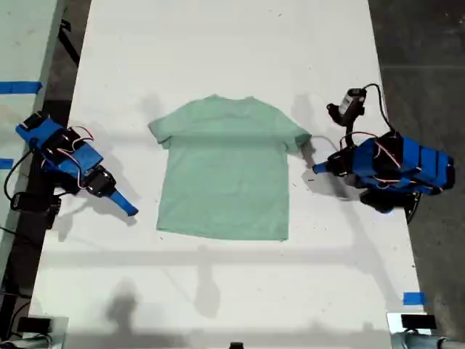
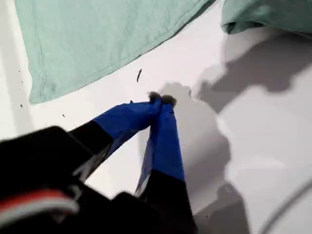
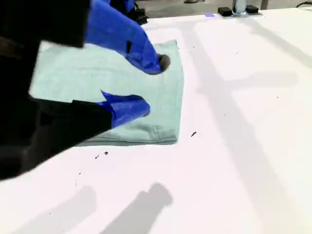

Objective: Fold tshirt

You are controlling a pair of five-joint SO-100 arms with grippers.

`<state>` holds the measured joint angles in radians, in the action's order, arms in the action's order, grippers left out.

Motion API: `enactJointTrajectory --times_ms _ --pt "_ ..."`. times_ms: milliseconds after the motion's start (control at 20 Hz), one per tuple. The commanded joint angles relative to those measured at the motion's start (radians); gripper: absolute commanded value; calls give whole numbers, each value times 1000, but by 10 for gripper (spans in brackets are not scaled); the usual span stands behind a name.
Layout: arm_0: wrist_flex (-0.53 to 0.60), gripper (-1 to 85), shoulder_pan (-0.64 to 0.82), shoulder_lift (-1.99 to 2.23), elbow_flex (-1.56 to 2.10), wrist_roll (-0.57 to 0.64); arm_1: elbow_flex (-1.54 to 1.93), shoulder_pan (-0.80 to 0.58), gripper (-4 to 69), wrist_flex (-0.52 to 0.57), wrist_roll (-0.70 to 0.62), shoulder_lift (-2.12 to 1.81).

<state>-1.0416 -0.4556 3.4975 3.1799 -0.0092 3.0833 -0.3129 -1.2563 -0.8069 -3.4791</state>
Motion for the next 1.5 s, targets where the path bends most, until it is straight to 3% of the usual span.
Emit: enactJointTrajectory --times_ms 0,100,250,300,350,450,650,800,1000,1200,1300,1400,1450 --pt "-5 1 362 101 8 -26 -18 -2 11 -11 650 -8" --pt "9 1 356 101 5 -26 -18 -34 -3 -11 729 -8" --pt "17 1 407 101 5 -31 -21 63 41 -9 1062 -11" --pt "26 1 411 101 3 -31 -25 77 41 -9 1086 -11" --pt "48 1 448 101 2 -26 -26 66 -11 -9 1069 -11" --pt "72 1 545 101 -14 -32 -38 58 -11 -34 896 -11" --pt "63 1 637 52 -133 -32 -183 44 -11 -43 857 -2" --pt "-2 1 673 -222 -367 -21 -379 -8 -11 -75 746 202" --pt "-250 1 793 -739 -884 146 -795 -126 -11 -179 494 689" --pt "-414 4 1008 -1023 -1157 417 -1120 -258 -12 -311 253 1063" --pt "-400 1 1120 -1092 -1177 492 -1178 -293 -12 -295 132 1143" --pt "-288 80 1117 -1035 -1137 604 -1195 -341 -11 -290 64 1181" --pt "-267 43 1146 -1015 -1137 612 -1187 -360 -11 -273 40 1184"
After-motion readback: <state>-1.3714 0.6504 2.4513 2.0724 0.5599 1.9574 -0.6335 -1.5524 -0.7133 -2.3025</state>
